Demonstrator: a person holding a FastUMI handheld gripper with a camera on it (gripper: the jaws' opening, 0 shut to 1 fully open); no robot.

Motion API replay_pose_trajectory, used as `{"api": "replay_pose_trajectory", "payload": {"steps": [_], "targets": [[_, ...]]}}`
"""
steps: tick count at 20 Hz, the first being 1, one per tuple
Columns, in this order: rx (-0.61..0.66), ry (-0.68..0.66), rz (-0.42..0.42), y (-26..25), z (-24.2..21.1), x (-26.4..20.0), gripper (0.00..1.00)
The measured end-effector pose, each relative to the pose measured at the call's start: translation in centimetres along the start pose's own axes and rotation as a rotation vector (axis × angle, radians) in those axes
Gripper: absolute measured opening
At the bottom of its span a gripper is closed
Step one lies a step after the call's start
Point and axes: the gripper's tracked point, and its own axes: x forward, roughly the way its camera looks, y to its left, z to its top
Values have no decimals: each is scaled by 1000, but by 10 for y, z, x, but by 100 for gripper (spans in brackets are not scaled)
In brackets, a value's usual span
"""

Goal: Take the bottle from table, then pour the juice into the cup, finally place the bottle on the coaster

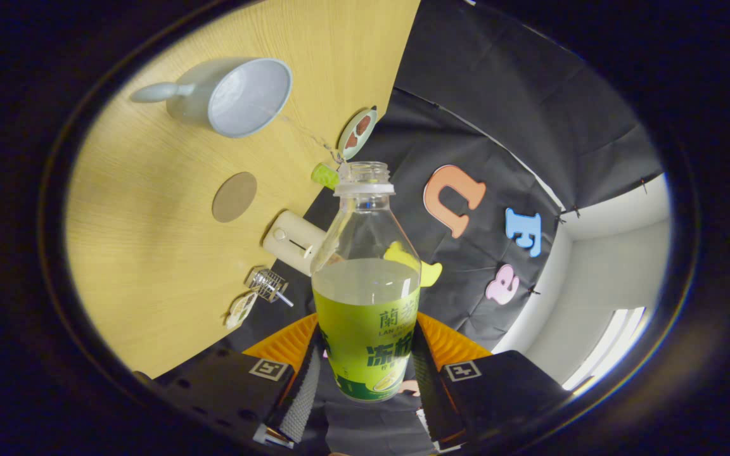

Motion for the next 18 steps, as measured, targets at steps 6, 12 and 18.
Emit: {"api": "replay_pose_trajectory", "payload": {"steps": [6, 12, 18], "targets": [[-44, -15, -25, -11, 4, -2, 75], [-94, -29, -40, -21, 6, -1, 75], [-132, -49, -50, -26, 12, -6, 75]]}}
